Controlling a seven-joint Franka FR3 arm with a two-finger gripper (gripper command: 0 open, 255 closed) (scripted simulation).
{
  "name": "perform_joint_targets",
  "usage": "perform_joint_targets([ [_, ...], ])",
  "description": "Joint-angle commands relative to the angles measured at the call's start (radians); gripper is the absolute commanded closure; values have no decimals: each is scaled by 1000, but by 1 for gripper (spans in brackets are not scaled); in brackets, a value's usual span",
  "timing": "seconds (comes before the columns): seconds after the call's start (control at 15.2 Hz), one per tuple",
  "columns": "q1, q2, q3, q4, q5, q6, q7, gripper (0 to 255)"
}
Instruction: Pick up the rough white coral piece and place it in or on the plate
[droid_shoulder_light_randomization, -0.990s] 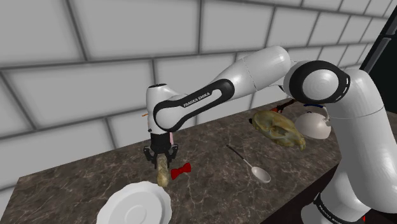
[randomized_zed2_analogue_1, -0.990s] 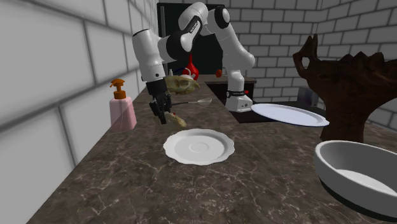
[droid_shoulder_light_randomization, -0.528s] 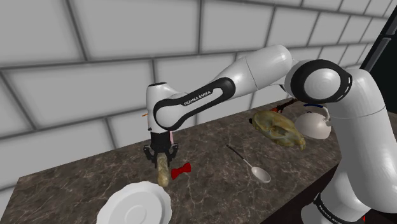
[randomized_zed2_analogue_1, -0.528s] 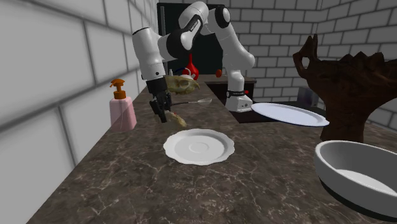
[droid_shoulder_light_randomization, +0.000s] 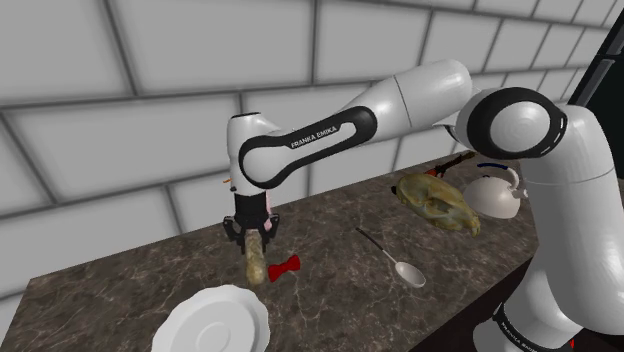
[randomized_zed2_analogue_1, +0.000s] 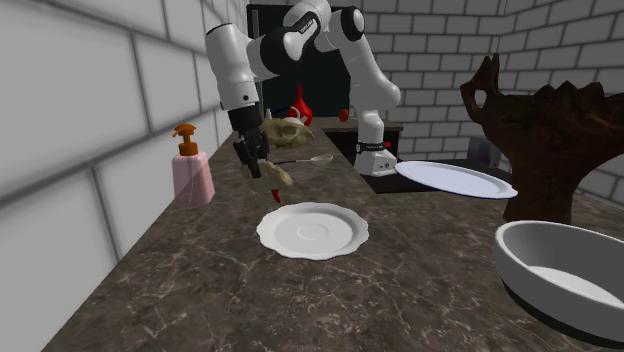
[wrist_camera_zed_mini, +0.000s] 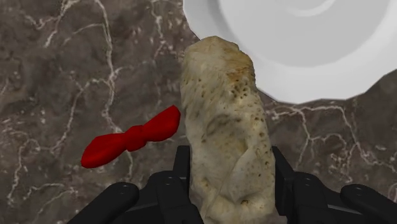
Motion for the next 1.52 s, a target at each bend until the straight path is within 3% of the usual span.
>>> perform_joint_targets([
  [0.0,-2,-11,2,13,3,-24,0,255],
  [0.4,-5,-39,8,52,11,-88,5,255],
  [0.86,116,-5,36,110,-6,-89,147,255],
  [1.32,258,77,51,248,-41,-121,289,255],
  [1.45,257,83,49,230,-42,-98,287,255],
])
